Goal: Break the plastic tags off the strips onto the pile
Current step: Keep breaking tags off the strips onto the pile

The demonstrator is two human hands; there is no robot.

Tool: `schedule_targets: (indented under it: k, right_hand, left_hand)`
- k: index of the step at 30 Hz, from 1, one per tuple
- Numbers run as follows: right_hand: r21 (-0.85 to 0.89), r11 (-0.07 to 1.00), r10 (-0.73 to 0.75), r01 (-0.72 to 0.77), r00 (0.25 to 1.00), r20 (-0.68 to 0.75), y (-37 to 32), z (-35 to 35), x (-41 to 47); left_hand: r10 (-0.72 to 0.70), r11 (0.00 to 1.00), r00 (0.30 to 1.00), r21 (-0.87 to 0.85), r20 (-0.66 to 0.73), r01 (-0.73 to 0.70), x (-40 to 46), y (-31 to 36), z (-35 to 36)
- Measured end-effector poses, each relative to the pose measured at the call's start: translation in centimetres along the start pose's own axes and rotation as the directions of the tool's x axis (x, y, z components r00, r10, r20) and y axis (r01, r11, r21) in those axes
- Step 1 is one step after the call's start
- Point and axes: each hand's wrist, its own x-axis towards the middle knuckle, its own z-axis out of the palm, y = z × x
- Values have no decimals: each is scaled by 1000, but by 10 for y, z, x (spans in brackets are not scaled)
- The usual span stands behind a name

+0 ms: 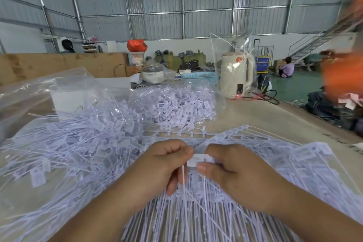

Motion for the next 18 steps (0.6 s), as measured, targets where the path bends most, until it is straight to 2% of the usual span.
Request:
schedule_targets:
  k: [3,6,12,14,16,18]
  right_hand:
    - [6,1000,27,-26,991,-132,-7,5,-2]
    - [62,998,34,-18,964,-265,-14,13,-2]
    - [-25,999,-31,23,936,-351,-20,14,-6]
    - [-67,997,-49,27,934,-354,-21,12,-9]
    - [-58,998,-51,32,931,-362,-21,9,-13]
    - [-1,999,-33,35,939,-343,-19,5,-15]
  left_hand:
    - [4,989,996,-145,-94,-17,0,2,8]
    - [-51,929,979,-370,-197,-26,2,3,16]
    - [-162,819,962,-574,-218,7,2,2,21]
    - [-229,753,929,-657,-290,-19,7,-2,11]
    - [-266,743,872,-664,-411,-86,11,-2,-9]
    - [-196,844,874,-530,-446,-81,10,0,-24]
